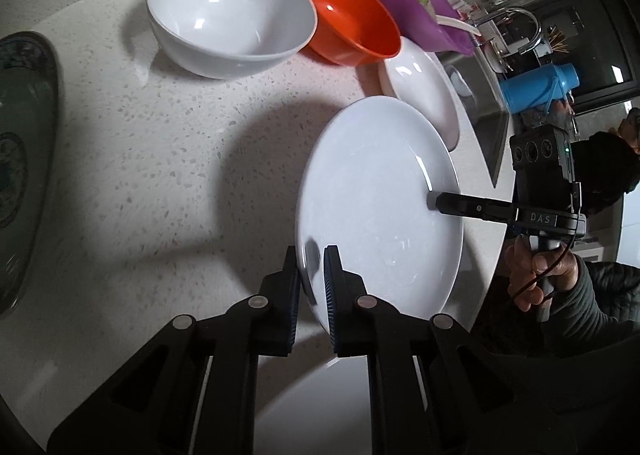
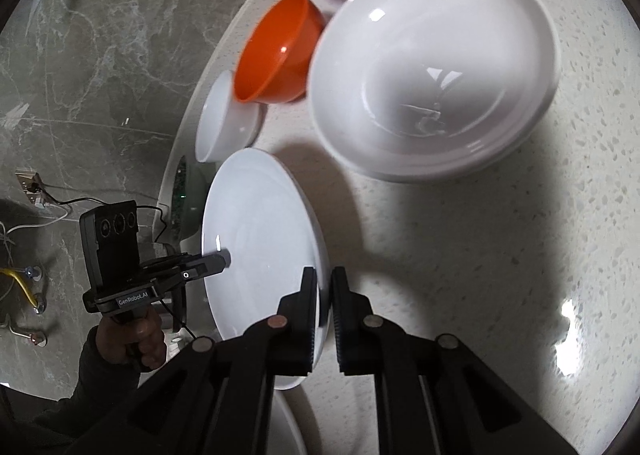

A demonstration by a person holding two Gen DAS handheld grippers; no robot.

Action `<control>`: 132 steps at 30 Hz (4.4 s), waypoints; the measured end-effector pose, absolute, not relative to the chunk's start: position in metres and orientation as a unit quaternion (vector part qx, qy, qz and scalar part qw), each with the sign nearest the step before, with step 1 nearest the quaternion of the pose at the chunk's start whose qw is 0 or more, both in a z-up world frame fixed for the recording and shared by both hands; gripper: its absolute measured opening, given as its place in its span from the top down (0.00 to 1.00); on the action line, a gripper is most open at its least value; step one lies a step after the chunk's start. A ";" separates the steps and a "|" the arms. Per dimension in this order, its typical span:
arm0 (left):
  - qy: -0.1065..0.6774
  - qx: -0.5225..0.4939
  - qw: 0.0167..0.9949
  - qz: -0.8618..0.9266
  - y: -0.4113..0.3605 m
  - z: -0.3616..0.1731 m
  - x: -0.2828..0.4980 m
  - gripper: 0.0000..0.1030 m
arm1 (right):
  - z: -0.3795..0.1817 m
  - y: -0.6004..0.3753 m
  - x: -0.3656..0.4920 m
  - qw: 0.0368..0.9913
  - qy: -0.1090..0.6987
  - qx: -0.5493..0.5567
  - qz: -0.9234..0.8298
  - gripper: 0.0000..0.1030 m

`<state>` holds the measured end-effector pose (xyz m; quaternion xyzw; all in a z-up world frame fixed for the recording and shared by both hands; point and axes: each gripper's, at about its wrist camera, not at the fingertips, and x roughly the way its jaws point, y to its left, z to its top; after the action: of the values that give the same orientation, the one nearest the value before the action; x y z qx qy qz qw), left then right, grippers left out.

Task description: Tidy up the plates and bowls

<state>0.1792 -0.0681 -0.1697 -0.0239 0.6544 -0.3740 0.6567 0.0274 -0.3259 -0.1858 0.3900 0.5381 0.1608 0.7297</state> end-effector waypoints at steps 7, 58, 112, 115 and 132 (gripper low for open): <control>0.646 -0.035 0.668 -0.368 -0.049 -0.146 0.160 0.90 | -0.163 -0.310 0.018 0.735 0.535 0.378 0.176 0.90; 0.669 -0.093 0.681 -0.283 0.066 -0.186 -0.032 0.90 | -0.183 -0.193 -0.070 0.704 0.612 0.278 0.229 0.90; 0.588 -0.172 0.767 -0.189 -0.192 -0.118 0.161 0.02 | -0.168 -0.494 0.060 0.774 0.488 0.362 0.177 0.38; 0.608 -0.149 0.759 -0.177 -0.219 -0.141 0.186 0.02 | -0.176 -0.500 0.071 0.762 0.499 0.369 0.187 0.43; 0.636 -0.121 0.737 -0.193 -0.263 -0.184 0.232 0.22 | -0.195 -0.488 0.113 0.722 0.534 0.373 0.235 0.56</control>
<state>0.2320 -0.2626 -0.1838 -0.1210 0.6361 -0.1927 0.7373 0.1133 -0.4880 -0.1955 0.3726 0.5336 0.2348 0.7220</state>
